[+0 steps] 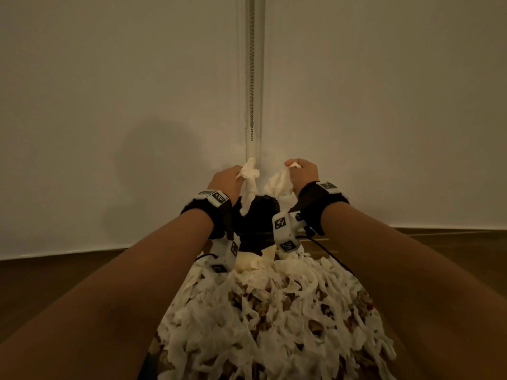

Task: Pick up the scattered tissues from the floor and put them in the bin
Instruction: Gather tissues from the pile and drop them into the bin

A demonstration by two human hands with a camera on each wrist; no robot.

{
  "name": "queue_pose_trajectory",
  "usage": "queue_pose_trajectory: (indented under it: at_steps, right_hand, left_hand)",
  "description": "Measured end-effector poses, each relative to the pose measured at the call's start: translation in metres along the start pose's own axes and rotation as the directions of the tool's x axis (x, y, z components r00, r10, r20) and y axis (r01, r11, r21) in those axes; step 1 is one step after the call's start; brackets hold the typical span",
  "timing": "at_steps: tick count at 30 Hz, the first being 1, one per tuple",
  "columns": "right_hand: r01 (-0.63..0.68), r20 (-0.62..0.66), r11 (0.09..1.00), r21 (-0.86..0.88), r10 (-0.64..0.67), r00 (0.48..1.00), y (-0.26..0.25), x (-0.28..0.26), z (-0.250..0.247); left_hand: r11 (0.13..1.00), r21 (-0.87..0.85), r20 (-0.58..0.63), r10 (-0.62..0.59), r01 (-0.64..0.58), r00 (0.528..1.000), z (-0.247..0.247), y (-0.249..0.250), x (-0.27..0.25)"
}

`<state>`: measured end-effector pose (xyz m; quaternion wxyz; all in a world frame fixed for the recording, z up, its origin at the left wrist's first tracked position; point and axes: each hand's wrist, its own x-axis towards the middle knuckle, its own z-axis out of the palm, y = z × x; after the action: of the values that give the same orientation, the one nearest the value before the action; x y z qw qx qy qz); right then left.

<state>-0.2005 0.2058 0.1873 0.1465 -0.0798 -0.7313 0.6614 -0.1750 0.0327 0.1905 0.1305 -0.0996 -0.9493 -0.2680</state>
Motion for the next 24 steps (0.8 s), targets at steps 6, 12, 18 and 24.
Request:
queue_pose_trajectory:
  at_steps: [6, 12, 18, 24]
  right_hand:
    - [-0.062, 0.040, 0.997, -0.036, 0.063, 0.997, 0.062, 0.040, 0.037]
    - [-0.128, 0.185, 0.961, -0.245, 0.176, 0.967, 0.124, 0.054, 0.060]
    - [-0.208, 0.286, 0.923, -0.323, 0.305, 0.908, 0.155, 0.044, 0.055]
    - [-0.644, 0.396, 0.710, 0.284, 0.525, 0.754, 0.137, 0.007, 0.031]
  left_hand:
    - [0.992, 0.094, -0.001, -0.083, 0.083, 0.997, 0.065, -0.037, 0.045]
    - [0.978, -0.015, 0.116, -0.207, 0.210, 0.972, 0.121, -0.070, 0.048]
    - [0.954, -0.096, 0.176, -0.266, 0.285, 0.948, 0.132, -0.090, 0.023]
    - [0.962, -0.107, 0.137, -0.236, 0.251, 0.962, 0.125, -0.082, -0.010]
